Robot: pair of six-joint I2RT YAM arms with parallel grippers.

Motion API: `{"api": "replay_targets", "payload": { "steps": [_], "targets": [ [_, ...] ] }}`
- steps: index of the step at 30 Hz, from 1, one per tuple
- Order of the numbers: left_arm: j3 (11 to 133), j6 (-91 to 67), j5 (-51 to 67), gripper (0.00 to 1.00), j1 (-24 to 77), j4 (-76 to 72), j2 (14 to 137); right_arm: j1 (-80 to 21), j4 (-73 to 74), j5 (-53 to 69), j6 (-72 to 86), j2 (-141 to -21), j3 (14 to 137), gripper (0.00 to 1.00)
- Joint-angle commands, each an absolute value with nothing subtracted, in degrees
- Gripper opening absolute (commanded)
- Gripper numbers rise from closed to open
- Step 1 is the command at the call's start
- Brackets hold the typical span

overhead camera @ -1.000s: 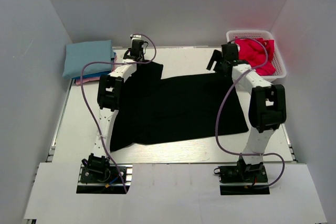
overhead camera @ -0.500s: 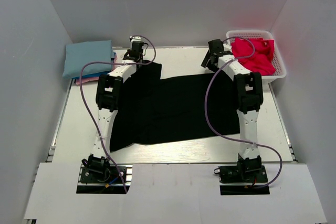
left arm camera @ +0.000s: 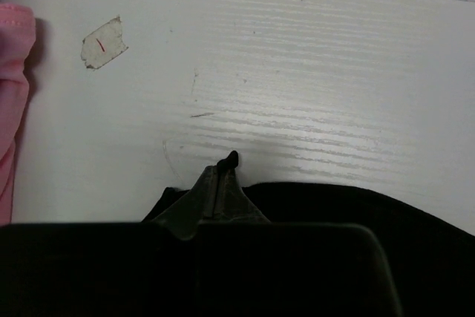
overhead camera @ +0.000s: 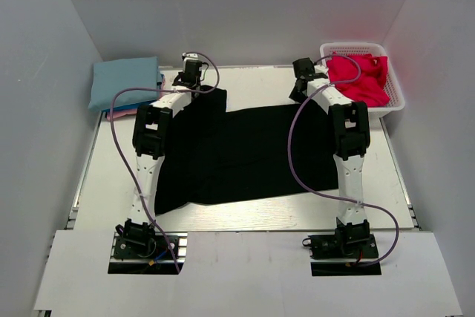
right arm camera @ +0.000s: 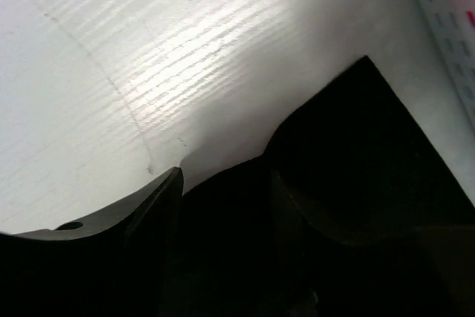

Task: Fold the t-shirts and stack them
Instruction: Grap the side of the flattened tshirt furthest away from the robot with both arms, then fold the other side of the tshirt into a rectangle

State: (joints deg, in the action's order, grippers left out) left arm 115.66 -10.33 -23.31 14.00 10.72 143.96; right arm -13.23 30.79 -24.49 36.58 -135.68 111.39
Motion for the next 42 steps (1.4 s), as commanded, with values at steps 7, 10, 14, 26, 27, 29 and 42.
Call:
{"api": "replay_targets", "payload": {
  "steps": [7, 10, 14, 26, 27, 29, 42],
  "targets": [
    [110.74, -10.55, -24.08, 0.0, 13.97, 10.9, 134.74, -13.71, 34.65, -26.73, 35.08, -132.81, 105.75, 0.29],
    [109.52, -11.07, -23.47, 0.0, 13.97, 10.9, 133.6, -14.68, 31.38, -24.35, 32.61, -131.58, 102.75, 0.0],
    [108.98, -11.6, -22.94, 0.0, 13.97, 10.9, 132.37, -15.29, 29.18, -25.83, 31.82, -130.17, 101.77, 0.0],
    [90.84, -12.3, -23.55, 0.0, 15.12, 6.6, 114.45, -16.17, 21.01, -32.96, 30.15, -115.15, 90.8, 0.0],
    [88.7, -13.0, -23.55, 0.0, 15.12, 6.59, 112.69, -16.35, 20.4, -32.61, 30.41, -113.83, 89.83, 0.0],
    [83.18, -14.57, -23.55, 0.0, 15.12, 6.06, 107.53, -16.35, 20.39, -32.61, 30.85, -111.81, 86.49, 0.0],
    [56.87, -33.3, -16.09, 0.0, 15.64, 13.0, 83.6, -16.52, 18.11, -31.38, 33.13, -103.01, 74.01, 0.0]
  ]
}}
